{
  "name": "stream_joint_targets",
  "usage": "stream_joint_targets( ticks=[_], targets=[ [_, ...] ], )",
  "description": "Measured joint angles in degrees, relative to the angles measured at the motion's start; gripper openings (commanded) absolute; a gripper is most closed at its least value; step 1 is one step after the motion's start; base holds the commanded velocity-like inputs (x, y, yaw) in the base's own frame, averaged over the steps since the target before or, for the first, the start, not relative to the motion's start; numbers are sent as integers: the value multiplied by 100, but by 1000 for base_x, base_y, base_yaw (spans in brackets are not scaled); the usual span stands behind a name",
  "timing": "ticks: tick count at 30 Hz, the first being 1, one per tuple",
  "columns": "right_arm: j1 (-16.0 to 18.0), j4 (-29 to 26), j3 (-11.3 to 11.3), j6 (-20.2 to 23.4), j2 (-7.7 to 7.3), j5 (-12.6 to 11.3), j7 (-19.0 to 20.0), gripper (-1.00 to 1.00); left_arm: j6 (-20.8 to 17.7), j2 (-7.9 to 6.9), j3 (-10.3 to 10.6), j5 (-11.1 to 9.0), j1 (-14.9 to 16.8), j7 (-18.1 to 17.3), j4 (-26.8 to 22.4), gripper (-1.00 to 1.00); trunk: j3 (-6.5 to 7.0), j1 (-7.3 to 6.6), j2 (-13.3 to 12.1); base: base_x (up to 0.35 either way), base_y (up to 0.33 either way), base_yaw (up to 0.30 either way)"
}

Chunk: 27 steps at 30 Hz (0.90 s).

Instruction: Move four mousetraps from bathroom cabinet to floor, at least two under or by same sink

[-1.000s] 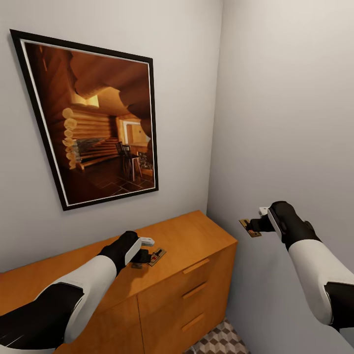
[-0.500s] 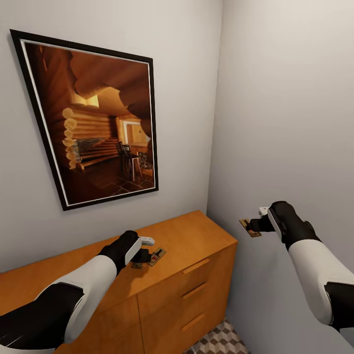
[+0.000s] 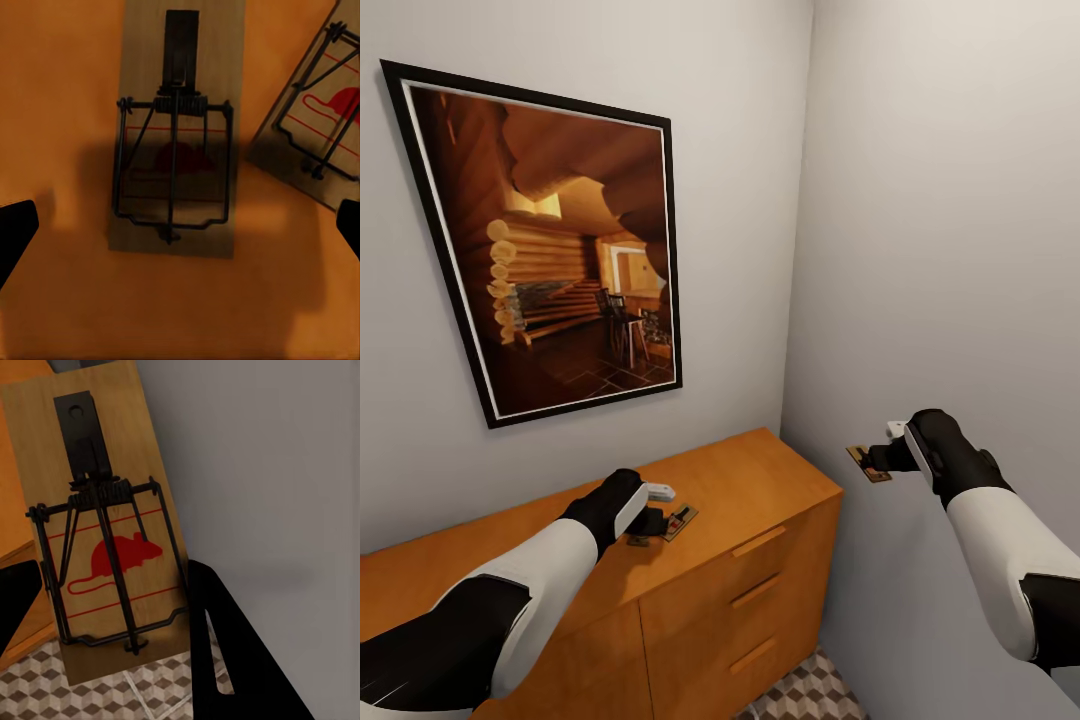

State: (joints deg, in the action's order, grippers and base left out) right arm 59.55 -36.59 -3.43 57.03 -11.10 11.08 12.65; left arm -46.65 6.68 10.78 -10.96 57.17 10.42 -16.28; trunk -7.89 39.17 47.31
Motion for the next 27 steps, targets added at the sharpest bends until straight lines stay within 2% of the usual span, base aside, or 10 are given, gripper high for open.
stream_joint_targets(
  ticks=[8, 27],
  targets=[
    [0, 0, 0, 0, 1, 0, 0, -100, -122, 19, 0, 5, 0, 8, -3, 100, 0, 0, 0, 0, 0, 0],
    [0, 0, 0, 0, -2, 0, -2, -100, -147, 61, 0, 28, 0, 23, -9, 100, 0, 0, 0, 0, 0, 0]
  ],
)
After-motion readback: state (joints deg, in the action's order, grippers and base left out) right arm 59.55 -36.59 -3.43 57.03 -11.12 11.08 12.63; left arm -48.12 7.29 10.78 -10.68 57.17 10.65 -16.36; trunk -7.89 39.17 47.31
